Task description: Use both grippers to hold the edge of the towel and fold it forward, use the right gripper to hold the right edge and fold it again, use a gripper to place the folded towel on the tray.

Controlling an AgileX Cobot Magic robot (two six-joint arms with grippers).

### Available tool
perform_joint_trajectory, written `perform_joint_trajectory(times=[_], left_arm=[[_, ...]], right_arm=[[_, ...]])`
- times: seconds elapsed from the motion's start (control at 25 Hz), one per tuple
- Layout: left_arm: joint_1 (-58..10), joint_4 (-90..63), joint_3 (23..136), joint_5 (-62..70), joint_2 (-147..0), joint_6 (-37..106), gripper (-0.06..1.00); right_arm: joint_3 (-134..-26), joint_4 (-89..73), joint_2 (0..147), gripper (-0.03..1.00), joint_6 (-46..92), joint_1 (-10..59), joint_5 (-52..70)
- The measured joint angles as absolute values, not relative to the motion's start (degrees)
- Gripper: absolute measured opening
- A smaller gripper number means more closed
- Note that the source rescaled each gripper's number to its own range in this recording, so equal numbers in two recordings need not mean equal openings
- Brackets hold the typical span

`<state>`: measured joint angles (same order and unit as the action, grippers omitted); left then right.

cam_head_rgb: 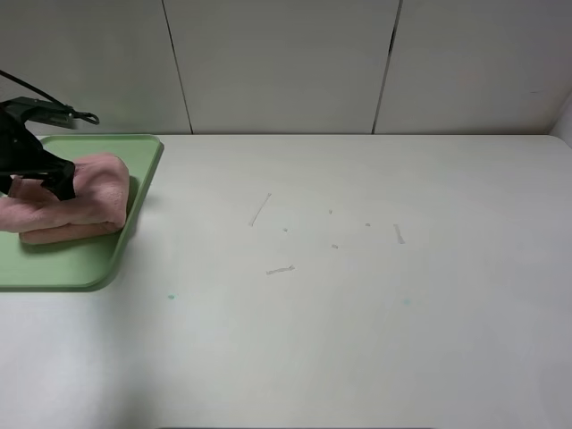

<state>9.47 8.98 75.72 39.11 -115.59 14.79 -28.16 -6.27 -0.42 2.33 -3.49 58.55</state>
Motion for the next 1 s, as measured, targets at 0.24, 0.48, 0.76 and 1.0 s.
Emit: perform_joint_trajectory(times=[0.24,0.48,0.76,1.0], left_arm=[[9.47,9.18,75.72,40.86,-115.59,14.78,1.0],[9.47,8.65,75.72,42.98,-112.2,14.78,1.0],[9.47,8.03,75.68,49.21,-104.18,14.78,1.0],[9.47,4.82,75.68,58.01,-95.93,14.73,1.0]], right_arm=[[-28.16,-6.27,-0.42,1.0,2.33,-3.49,58.55],[-28.16,-6.27,-0.42,1.0,2.33,-3.49,58.5],[-28.16,-6.27,-0.42,1.0,2.33,-3.49,58.5],[-28.16,-6.27,-0.42,1.0,2.33,-3.49,58.5]])
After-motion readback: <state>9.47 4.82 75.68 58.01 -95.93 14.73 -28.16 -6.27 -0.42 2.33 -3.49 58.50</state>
